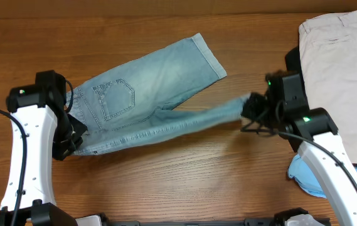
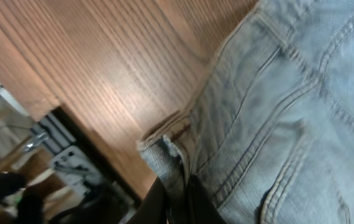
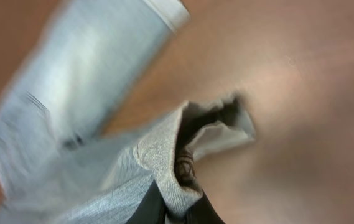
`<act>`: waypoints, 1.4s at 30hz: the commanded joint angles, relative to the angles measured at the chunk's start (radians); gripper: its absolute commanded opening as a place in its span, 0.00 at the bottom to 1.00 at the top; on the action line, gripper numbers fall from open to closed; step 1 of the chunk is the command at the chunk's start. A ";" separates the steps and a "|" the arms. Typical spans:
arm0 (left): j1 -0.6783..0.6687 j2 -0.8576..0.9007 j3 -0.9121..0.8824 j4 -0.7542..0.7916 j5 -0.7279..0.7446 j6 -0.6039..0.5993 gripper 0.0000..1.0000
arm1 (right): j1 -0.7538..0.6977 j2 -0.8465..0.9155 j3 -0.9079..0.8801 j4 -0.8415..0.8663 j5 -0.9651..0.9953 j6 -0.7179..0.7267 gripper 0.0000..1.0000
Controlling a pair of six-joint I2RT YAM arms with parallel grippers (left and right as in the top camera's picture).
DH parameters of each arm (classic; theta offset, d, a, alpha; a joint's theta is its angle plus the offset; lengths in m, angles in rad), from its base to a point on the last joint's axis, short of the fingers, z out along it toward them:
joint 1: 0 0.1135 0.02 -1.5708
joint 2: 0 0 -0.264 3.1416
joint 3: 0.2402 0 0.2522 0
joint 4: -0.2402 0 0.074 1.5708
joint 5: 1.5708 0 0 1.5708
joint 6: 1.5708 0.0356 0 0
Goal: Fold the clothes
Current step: 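Lift the bottom edge with both grippers and fold it up onto the top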
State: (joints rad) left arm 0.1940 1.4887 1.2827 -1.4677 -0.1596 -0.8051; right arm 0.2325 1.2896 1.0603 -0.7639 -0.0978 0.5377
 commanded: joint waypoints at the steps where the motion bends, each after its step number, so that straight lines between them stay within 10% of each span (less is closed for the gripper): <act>1: 0.010 -0.014 -0.062 0.098 -0.140 -0.124 0.04 | -0.019 0.073 0.014 0.154 0.113 -0.076 0.04; 23: 0.009 0.124 -0.148 0.878 -0.191 -0.175 0.04 | 0.028 0.619 0.015 1.209 0.108 -0.120 0.04; 25: 0.009 0.157 -0.148 0.922 -0.192 -0.174 0.16 | 0.042 0.670 0.015 1.328 0.109 -0.120 0.06; 26: 0.010 0.174 -0.148 0.948 -0.192 -0.174 0.34 | 0.048 0.697 0.016 1.392 0.113 -0.121 0.15; 28: 0.010 0.207 -0.148 1.009 -0.195 -0.161 1.00 | 0.058 0.754 0.031 1.489 0.138 -0.124 1.00; 35: 0.010 0.229 -0.114 1.136 -0.156 -0.009 1.00 | 0.047 0.807 0.121 1.367 0.149 -0.159 1.00; 42: 0.010 0.228 0.094 0.861 -0.026 0.195 1.00 | 0.011 0.709 0.126 1.117 0.102 -0.214 1.00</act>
State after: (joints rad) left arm 0.1989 1.7199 1.2835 -0.5587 -0.2489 -0.7403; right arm 0.2604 2.0785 1.1614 0.3889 0.0280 0.3698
